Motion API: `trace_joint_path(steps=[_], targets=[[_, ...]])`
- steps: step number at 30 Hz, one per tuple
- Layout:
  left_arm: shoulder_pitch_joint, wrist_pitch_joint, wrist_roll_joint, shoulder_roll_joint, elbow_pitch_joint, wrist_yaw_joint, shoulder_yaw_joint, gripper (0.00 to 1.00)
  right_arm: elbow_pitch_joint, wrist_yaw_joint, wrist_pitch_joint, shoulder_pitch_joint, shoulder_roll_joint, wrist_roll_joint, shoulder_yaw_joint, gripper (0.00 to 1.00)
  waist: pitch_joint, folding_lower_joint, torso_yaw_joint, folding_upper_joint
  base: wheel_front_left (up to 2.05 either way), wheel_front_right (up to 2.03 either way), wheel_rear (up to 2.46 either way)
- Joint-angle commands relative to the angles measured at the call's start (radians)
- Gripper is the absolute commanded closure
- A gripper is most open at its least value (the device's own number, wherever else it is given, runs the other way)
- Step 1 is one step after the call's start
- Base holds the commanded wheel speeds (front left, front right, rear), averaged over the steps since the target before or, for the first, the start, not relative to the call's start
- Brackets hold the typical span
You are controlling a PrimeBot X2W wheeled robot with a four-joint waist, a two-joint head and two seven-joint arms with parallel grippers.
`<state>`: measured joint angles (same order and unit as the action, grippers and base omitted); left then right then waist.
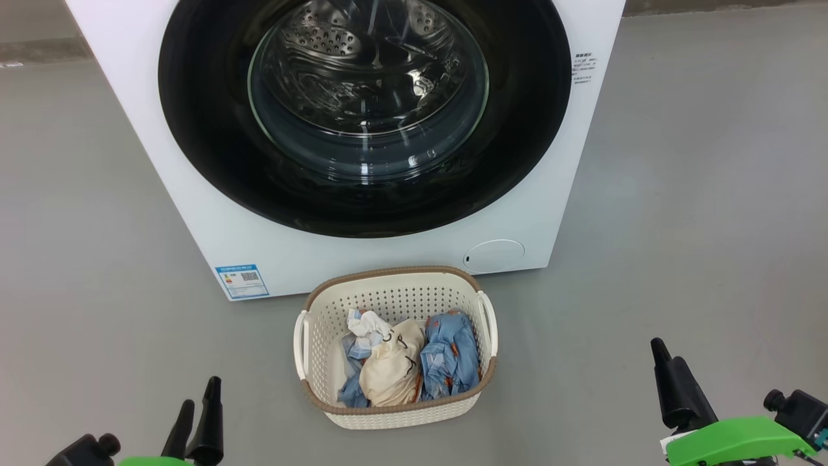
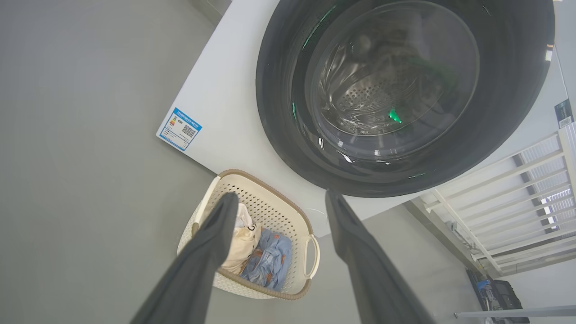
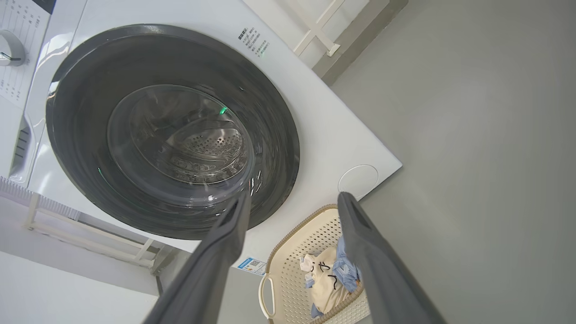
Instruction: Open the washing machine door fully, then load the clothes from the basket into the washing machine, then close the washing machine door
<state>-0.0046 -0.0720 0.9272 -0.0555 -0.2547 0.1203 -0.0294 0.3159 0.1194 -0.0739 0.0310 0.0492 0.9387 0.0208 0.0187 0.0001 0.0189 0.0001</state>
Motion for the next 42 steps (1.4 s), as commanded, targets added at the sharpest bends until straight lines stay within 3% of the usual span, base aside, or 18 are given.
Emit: trace_joint_path(steps=[1,42], targets=[[-0.041,-0.015,-0.037,-0.025,0.032,0.006,0.011,0.00,-0.030,0.006,-0.016,0.038,0.012,-0.033,-0.022,0.00,0.001,0.0000,0.000,-0.0001,0.00,0.00,0.00],[-0.058,-0.137,-0.480,-0.068,0.066,0.009,-0.041,0.00,-0.048,0.010,-0.137,0.054,0.027,-0.454,-0.086,0.00,0.001,0.0000,0.006,-0.0001,0.00,0.00,0.00]])
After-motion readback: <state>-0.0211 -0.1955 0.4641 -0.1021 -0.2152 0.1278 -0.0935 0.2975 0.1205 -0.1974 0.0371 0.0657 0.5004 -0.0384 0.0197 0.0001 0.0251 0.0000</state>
